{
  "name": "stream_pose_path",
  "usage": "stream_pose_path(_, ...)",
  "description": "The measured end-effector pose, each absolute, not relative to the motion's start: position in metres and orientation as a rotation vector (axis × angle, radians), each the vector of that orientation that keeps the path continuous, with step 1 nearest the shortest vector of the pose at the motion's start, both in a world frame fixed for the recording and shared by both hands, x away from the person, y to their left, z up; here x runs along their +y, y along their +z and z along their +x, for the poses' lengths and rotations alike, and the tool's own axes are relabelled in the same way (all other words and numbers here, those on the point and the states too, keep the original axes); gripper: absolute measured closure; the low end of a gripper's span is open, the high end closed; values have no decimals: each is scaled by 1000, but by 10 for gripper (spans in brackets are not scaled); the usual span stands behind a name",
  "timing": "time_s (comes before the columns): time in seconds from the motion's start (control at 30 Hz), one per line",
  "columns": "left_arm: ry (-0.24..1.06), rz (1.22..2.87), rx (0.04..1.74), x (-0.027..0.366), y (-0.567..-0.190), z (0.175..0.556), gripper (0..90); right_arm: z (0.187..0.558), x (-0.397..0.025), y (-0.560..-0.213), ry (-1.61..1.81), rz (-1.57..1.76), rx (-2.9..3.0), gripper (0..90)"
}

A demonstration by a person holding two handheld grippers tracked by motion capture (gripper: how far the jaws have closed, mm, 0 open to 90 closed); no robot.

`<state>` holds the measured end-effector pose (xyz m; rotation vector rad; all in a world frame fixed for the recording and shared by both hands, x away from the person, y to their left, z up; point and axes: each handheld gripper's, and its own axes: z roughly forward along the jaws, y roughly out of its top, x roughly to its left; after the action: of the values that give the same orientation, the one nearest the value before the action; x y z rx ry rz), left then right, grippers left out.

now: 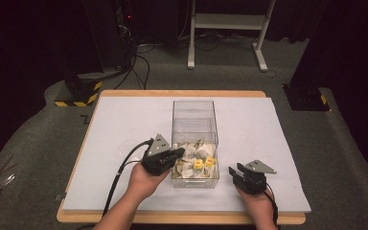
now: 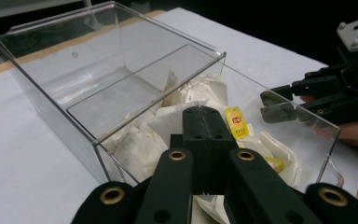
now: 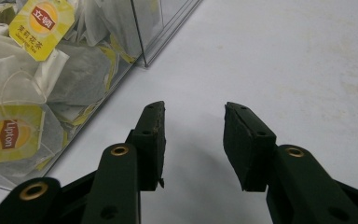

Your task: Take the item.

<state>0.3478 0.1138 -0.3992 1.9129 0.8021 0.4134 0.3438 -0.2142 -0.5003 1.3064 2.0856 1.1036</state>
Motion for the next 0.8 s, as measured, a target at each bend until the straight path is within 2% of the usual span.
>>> stream_pose_path(0.8, 454, 1783, 794, 139, -382, 343, 900, 344, -213, -500, 1092, 1320, 2087, 591)
